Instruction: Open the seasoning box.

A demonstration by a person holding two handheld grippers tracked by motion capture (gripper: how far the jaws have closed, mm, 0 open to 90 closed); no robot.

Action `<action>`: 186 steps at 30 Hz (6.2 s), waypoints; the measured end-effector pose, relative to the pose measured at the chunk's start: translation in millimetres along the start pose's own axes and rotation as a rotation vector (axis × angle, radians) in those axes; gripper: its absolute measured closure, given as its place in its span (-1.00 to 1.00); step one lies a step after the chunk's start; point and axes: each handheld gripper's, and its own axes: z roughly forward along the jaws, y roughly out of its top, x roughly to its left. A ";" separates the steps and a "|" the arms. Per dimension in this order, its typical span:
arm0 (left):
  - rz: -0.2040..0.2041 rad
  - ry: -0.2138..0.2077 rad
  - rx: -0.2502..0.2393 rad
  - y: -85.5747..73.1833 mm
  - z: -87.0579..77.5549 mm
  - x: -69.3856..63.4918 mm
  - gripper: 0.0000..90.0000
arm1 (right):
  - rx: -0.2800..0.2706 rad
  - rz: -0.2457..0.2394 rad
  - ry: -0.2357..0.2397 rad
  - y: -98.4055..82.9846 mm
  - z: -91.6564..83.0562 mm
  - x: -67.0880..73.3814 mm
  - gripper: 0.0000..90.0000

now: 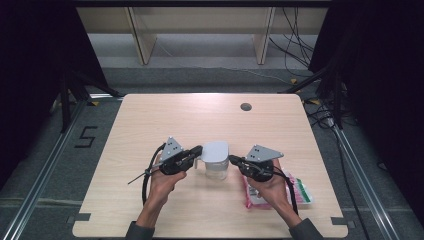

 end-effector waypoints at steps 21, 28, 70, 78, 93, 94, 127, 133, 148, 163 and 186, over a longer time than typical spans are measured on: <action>0.081 0.053 0.130 -14.5 -40.4 -9.3 -0.16 | -0.048 -0.053 -0.001 24.6 8.8 11.8 0.98; 0.049 0.059 0.174 -32.4 -49.0 -13.4 -0.25 | -0.061 -0.072 0.013 33.5 17.1 18.1 0.98; 0.034 0.037 0.225 -45.8 -48.5 -25.9 -0.38 | 0.136 -0.060 0.044 -44.4 -37.1 32.9 0.99; 0.037 0.040 0.228 -46.0 -49.2 -24.9 -0.38 | 0.212 -0.088 0.075 -56.1 -34.7 46.6 0.99; 0.025 0.042 0.232 -46.7 -48.6 -26.0 -0.38 | 0.278 -0.087 0.056 -66.4 -44.7 45.0 1.00; 0.025 0.042 0.232 -46.7 -48.6 -26.0 -0.38 | 0.274 -0.102 0.061 -67.2 -45.0 43.9 1.00; 0.054 0.030 0.241 -46.5 -47.2 -26.1 -0.39 | 0.057 0.347 -0.200 -98.7 -131.1 -4.8 -0.03; 0.067 0.026 0.253 -46.2 -46.6 -26.3 -0.39 | 0.080 0.464 -0.273 -113.2 -138.1 -25.0 -0.15; 0.025 0.006 0.237 -46.9 -43.7 -31.8 -0.39 | 0.110 0.577 -0.321 -120.0 -117.1 -62.2 -0.26; 0.027 0.001 0.236 -46.3 -43.9 -32.1 -0.39 | 0.133 0.654 -0.325 -125.3 -96.0 -79.4 -0.24; 0.013 -0.001 0.225 -45.6 -44.6 -30.3 -0.39 | 0.107 0.626 -0.268 -120.1 -73.0 -91.9 0.87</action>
